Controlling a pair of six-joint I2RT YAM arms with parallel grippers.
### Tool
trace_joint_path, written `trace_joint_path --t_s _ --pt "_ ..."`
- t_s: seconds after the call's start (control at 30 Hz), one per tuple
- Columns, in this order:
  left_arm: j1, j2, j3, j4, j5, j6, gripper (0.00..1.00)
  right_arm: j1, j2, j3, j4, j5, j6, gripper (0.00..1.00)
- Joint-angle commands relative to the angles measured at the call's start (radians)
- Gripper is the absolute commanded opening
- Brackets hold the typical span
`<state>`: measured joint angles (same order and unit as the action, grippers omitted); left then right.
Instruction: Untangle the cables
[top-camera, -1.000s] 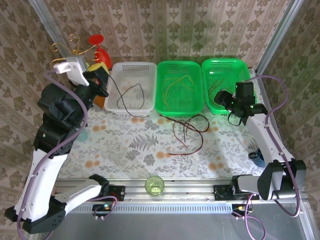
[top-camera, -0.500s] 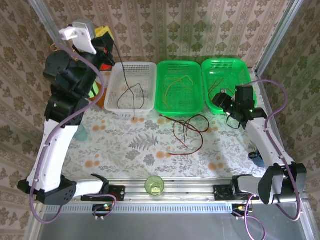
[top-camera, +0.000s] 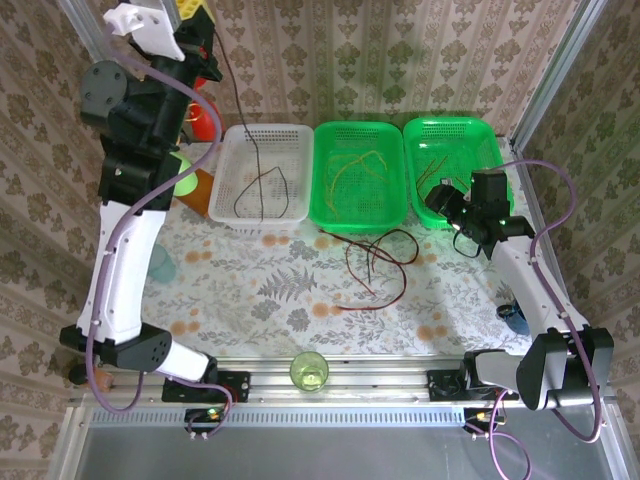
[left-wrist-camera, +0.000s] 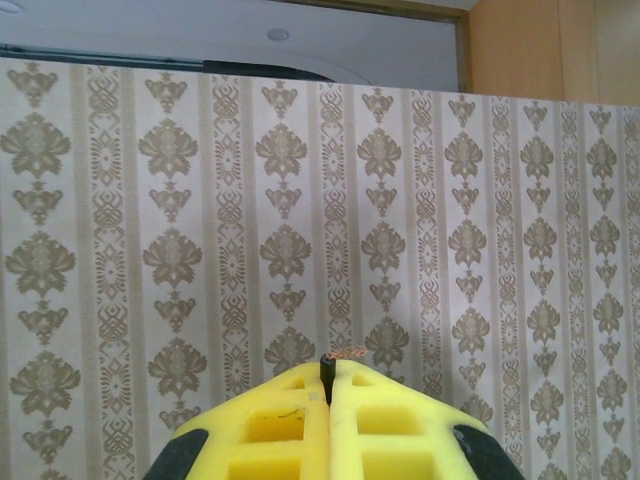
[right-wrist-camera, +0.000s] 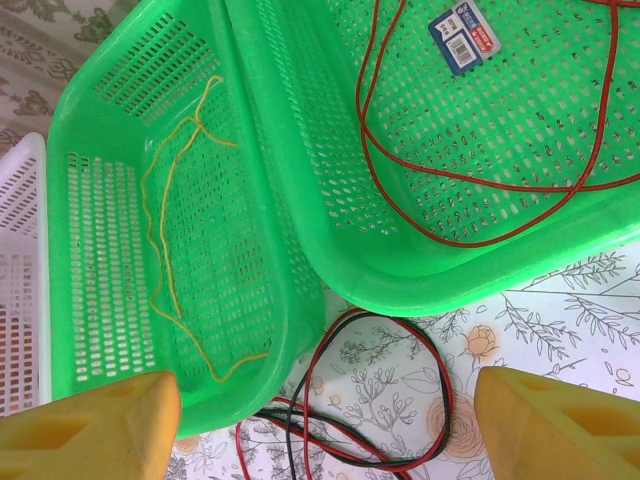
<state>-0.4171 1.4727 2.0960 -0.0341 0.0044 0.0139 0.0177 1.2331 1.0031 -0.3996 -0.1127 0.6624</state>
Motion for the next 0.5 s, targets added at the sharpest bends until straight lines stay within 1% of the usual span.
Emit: trace_joint_path --t_s 0.0,0.03,0.1,0.17,0.23,0.3,0.47 --pt "-0.001 0.014 0.024 0.077 0.062 0.089 0.0 0.001 -0.018 0.015 -0.023 0.02 0.006 0.78" --pt "-0.001 0.023 0.041 0.075 0.055 0.106 0.0 0.001 -0.018 0.017 -0.025 0.021 0.002 0.78" --pt "0.001 0.038 0.073 0.068 0.069 0.181 0.0 0.001 -0.017 0.025 -0.034 0.021 -0.005 0.78" --pt "0.003 0.035 0.067 0.076 0.062 0.226 0.0 0.001 -0.015 0.035 -0.048 0.021 -0.013 0.78" --pt "0.016 0.033 0.052 0.101 0.055 0.222 0.0 0.001 -0.017 0.035 -0.047 0.024 -0.014 0.78" --pt "0.031 0.041 0.039 0.134 0.075 0.196 0.0 0.001 -0.014 0.035 -0.041 0.024 -0.008 0.78" --pt "0.039 0.086 0.068 0.154 0.107 0.178 0.0 0.001 0.005 0.062 -0.06 0.014 -0.014 0.78"
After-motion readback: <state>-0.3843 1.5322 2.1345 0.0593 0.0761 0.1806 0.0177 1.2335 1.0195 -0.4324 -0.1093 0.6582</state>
